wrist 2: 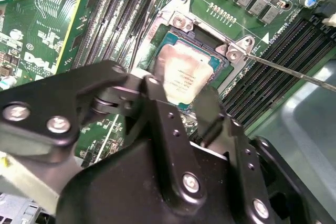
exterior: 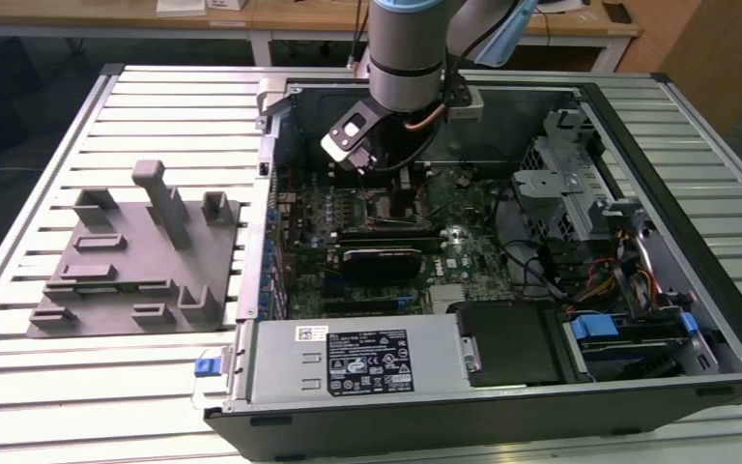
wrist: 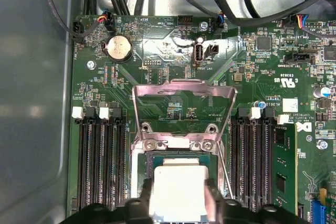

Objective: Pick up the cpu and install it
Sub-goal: 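Place the cpu into insertion slot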

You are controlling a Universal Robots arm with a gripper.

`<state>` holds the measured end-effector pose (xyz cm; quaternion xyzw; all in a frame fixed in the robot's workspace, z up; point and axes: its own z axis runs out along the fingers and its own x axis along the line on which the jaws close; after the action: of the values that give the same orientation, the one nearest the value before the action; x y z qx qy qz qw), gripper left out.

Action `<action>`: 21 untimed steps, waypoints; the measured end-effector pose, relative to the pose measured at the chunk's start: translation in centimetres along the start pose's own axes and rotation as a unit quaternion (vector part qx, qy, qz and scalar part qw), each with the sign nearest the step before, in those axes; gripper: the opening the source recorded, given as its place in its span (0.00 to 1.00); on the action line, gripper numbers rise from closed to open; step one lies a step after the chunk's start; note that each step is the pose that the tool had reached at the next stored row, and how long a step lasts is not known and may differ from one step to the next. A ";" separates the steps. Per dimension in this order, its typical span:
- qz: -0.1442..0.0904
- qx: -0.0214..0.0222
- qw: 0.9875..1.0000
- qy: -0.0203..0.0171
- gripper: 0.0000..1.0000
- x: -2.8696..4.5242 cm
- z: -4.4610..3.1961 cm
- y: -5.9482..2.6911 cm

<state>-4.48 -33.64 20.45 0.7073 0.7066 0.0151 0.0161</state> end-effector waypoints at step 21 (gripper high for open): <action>-0.026 0.000 1.000 -0.005 0.53 0.01 0.55 -0.04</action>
<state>-4.50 -33.63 19.89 0.6890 0.7244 0.0109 0.0200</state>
